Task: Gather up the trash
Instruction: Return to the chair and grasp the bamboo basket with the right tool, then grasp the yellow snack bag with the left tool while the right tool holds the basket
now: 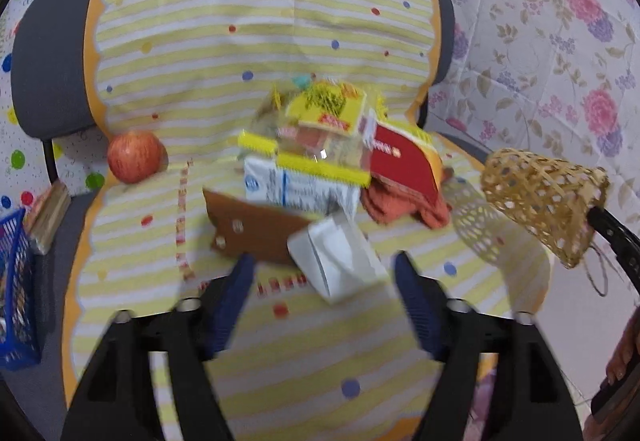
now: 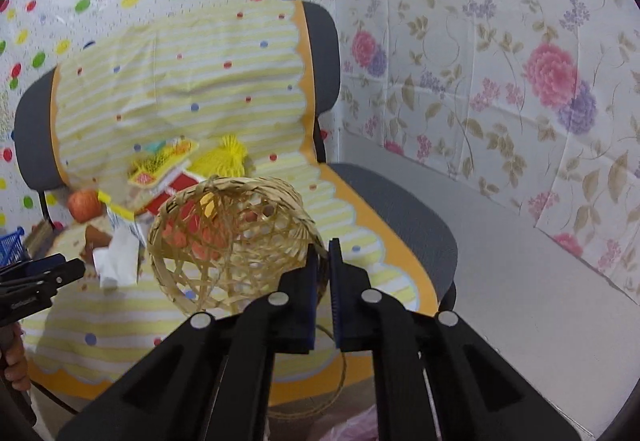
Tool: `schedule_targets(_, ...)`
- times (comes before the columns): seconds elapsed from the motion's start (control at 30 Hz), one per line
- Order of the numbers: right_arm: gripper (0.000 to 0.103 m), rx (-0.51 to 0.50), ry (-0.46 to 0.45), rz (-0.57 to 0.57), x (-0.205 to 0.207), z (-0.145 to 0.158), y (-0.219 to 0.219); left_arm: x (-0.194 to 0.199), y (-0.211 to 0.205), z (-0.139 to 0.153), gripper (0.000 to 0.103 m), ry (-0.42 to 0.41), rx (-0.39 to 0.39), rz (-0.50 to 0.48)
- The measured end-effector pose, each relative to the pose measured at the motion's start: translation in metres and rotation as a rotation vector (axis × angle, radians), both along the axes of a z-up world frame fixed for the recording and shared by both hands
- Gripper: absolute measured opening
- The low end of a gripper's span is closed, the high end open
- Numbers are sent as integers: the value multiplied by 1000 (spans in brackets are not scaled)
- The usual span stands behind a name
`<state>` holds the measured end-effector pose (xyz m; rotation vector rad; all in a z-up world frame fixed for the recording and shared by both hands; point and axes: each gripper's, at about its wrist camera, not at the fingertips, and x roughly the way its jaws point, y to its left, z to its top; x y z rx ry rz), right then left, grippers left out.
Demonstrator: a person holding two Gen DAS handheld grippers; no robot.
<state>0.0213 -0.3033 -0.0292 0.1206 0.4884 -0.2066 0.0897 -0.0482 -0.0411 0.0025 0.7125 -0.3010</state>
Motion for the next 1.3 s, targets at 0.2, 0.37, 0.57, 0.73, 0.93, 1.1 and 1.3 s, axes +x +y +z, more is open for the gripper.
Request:
schedule_targets(0.2, 6, -1, -55, -17, 11, 17, -14, 49, -4, 17, 83, -9, -10, 20)
schedule_targets(0.37, 6, 22, -41, -15, 22, 13, -23, 90, -26, 19, 83, -9, 33, -26)
schedule_targets(0.57, 6, 43, -12, -11, 33, 4, -30, 123, -54, 2, 89, 36, 152, -72)
schedule_targets(0.73, 6, 45, 6, -4, 38, -2, -29, 134, -58, -9, 89, 54, 197, -85)
schedule_targets(0.93, 6, 50, 16, 12, 40, -5, -24, 136, -61, -9, 67, 63, 171, -111)
schedule_targets(1.1, 6, 37, 11, 16, 38, -3, -20, 130, -57, 3, 61, -25, 186, -86)
schedule_targets(1.3, 6, 42, 1, 0, 34, 2, -24, 104, -37, 57, 59, -184, 88, -48)
